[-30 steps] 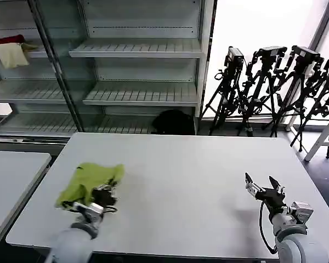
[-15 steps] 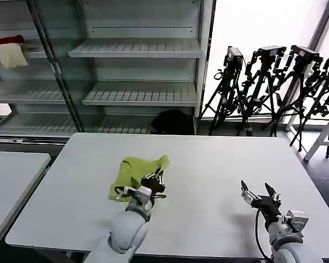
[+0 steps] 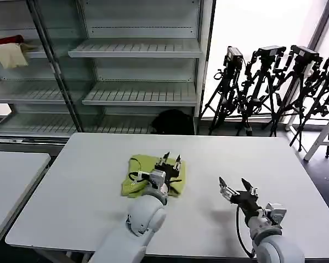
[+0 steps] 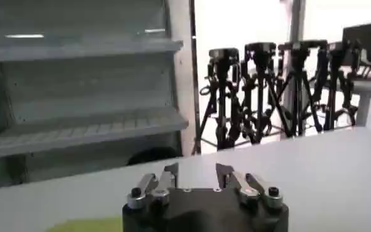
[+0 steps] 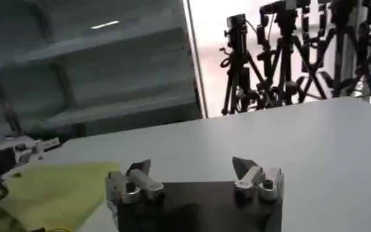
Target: Fold and organize the clothes.
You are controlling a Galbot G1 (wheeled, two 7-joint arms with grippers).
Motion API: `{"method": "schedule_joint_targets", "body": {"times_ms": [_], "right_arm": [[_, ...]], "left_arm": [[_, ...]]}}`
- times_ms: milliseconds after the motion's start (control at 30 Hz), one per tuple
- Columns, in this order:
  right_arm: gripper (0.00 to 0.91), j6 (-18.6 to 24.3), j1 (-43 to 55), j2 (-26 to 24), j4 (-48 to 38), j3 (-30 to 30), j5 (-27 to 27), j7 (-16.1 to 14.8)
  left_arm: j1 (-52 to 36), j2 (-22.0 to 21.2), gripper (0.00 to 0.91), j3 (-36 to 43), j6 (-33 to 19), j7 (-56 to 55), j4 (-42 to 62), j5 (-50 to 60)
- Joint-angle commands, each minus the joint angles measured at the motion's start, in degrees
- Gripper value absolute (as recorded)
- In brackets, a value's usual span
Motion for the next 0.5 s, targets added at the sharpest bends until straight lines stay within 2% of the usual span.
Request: {"method": "schedule_joint_targets", "body": {"times_ms": [33, 167, 233, 333, 500], "right_arm": [[0.907, -1.59, 11.88, 1.91, -9.42, -13.39, 16.24, 8.28], [0.907, -1.64, 14.88, 3.07, -13.68, -16.32, 22.05, 11.31], [0.907, -1.68, 16.68, 4.53, -15.96, -18.08, 23.39, 12.60], [0.907, -1.75, 19.70, 6.63, -18.79, -21.31, 22.80, 15.54], [0.907, -1.85, 23.94, 10.37, -22.54, -25.76, 14.09, 19.24]], "left_arm": [[-7.03, 13.70, 0.907, -10.39, 0.61, -2.72, -14.03, -13.94], [-1.11, 20.48, 0.907, -19.01, 0.50, 1.13, -16.51, -14.59], [5.40, 21.30, 0.907, -23.29, 0.48, 3.46, -17.80, -14.24], [12.74, 18.91, 0.907, -28.25, 0.33, 6.72, -18.02, -12.17], [20.04, 14.11, 0.907, -30.53, -2.24, 8.38, -17.04, -9.94]]}}
